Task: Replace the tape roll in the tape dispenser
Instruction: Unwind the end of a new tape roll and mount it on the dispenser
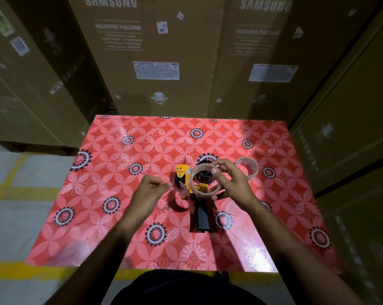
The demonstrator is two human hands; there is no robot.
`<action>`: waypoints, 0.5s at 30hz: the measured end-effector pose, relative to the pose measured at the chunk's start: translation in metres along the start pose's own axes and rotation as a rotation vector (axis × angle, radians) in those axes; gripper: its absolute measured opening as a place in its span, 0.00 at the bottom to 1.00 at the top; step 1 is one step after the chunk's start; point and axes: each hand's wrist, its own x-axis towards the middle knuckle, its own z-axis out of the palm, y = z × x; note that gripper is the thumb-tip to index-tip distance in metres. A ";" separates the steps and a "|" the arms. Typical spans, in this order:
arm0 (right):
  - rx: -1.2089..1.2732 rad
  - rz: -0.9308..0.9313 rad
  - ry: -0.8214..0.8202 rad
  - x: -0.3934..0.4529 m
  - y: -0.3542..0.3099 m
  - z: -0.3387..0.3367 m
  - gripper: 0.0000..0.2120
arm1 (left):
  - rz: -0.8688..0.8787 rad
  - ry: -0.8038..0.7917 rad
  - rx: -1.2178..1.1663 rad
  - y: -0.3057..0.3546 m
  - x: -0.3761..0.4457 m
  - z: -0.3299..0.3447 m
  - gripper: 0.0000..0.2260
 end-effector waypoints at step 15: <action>-0.108 0.003 -0.196 0.026 0.011 -0.019 0.38 | 0.434 -0.103 0.270 0.031 0.064 0.054 0.34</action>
